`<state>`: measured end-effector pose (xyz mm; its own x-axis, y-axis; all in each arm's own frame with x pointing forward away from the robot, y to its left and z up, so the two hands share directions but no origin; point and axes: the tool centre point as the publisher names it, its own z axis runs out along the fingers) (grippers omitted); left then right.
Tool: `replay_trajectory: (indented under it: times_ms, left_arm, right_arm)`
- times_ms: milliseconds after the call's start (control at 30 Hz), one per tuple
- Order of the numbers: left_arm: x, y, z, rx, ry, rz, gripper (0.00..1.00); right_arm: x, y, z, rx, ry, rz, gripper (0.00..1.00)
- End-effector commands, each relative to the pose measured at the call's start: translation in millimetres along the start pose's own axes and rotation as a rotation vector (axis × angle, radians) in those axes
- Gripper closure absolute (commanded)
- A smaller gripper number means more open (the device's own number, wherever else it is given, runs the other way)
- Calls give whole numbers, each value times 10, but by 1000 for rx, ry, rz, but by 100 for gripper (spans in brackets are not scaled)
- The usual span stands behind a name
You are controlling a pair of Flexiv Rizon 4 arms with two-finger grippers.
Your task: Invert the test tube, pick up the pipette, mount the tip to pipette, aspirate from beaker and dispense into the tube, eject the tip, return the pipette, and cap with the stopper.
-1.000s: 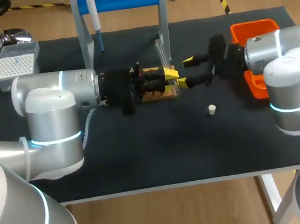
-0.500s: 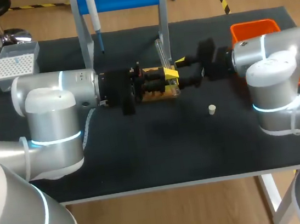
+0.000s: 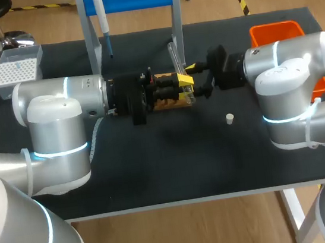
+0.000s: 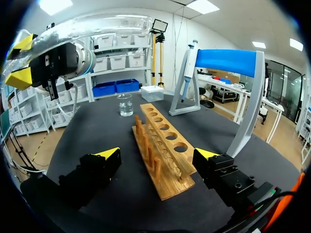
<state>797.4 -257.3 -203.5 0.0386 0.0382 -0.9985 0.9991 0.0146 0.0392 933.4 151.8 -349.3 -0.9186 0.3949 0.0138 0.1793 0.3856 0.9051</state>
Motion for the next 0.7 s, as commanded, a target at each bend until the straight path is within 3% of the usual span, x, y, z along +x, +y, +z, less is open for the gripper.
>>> replay_trajectory:
  times_ms: [33,700]
  left_arm:
    - [-7,7,-7,4,2,0,100]
    - [-7,7,-7,4,2,0,100]
  right_arm:
    - [9,-7,16,-2,-6,-6,0]
    - [20,-15,56,7,-17,-37,0]
